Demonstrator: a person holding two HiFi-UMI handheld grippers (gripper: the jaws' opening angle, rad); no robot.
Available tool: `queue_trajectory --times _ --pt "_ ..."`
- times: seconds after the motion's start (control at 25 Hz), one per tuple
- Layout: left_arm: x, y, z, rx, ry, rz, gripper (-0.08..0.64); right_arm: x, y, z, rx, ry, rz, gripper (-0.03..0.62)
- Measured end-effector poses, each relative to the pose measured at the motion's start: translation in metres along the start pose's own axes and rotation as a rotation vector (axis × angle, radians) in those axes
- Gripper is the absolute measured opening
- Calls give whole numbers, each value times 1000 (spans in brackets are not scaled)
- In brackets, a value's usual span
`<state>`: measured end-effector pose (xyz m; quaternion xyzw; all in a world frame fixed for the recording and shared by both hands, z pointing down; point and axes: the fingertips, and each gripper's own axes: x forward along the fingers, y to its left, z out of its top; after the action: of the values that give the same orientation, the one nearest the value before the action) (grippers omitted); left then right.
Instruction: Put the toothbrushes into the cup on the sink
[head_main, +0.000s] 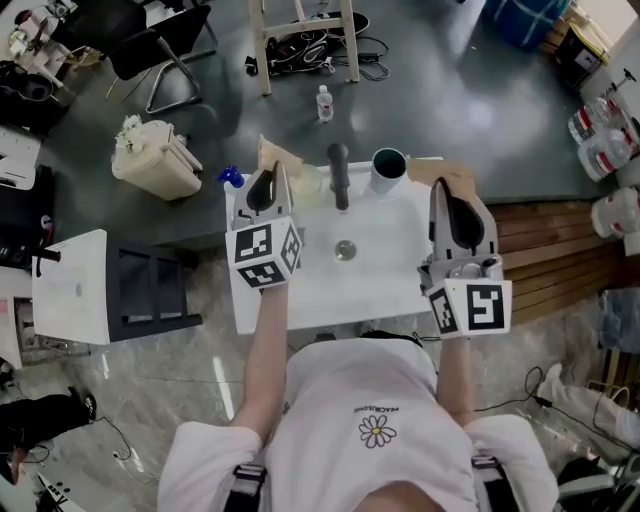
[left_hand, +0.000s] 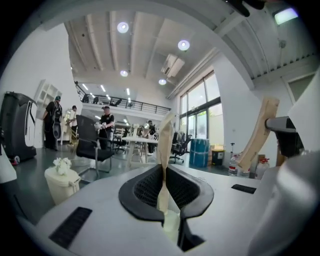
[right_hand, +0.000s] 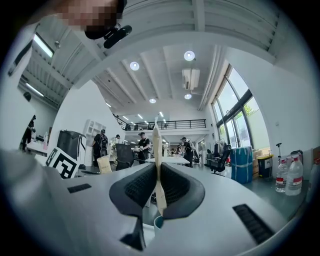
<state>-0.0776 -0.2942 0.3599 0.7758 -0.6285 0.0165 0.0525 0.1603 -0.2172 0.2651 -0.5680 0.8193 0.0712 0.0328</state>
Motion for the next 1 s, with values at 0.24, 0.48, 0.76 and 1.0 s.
queue_trajectory --times 0.24,0.48,0.76,1.0 --pt "-26 -21 67 69 -145 -55 32 2 1 4 -7 -29 -5 31" --pt "-53 -32 93 128 -211 -55 33 2 0 1 -25 -33 -13 31" --pt "-89 -38 97 148 -277 1 34 1 -1 -2 -12 -25 -22 31" --pt "-99 -42 97 156 -306 21 33 0 -3 -3 -4 -21 -27 31"
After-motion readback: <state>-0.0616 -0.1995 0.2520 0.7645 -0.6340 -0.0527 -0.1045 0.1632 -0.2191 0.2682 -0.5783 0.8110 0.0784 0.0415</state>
